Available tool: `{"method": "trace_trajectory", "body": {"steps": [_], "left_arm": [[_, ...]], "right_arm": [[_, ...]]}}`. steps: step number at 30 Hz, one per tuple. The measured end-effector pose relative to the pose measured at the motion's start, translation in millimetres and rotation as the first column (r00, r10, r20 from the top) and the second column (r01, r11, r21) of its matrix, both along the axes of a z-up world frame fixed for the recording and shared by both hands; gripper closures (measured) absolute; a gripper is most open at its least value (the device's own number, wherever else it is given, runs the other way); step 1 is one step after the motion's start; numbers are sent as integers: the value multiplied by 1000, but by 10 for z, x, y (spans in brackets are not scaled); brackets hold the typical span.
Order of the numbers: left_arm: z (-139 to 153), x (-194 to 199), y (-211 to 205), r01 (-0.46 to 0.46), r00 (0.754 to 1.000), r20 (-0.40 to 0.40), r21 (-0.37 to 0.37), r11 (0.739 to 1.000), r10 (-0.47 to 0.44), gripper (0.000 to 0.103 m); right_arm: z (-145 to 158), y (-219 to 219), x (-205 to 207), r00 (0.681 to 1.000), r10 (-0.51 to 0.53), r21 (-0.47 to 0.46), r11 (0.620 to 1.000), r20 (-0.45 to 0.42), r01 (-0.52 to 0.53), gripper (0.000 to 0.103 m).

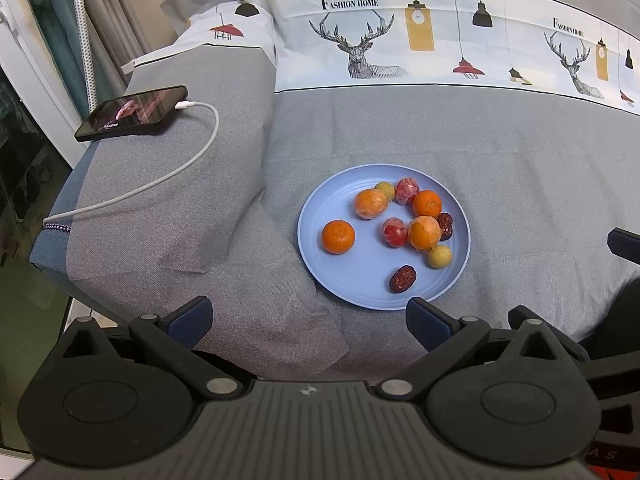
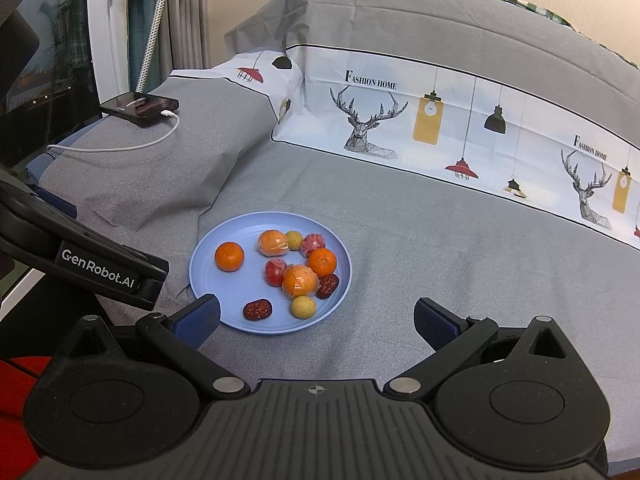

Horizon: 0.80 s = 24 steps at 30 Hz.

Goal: Organize fruits

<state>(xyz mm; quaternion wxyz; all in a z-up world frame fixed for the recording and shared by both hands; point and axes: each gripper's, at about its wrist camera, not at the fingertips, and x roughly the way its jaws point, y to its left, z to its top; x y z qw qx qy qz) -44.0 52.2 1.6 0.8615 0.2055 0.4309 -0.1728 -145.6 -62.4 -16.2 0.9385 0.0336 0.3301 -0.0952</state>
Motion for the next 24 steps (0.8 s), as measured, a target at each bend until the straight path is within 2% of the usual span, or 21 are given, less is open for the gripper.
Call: {"method": "trace_trajectory", "body": {"steps": [24], "left_arm": [[-27, 13, -16, 2, 1000, -3, 17, 1000, -2, 0]], "right_arm": [[-35, 19, 4, 1000, 1, 4, 1000, 0, -1, 1]]}}
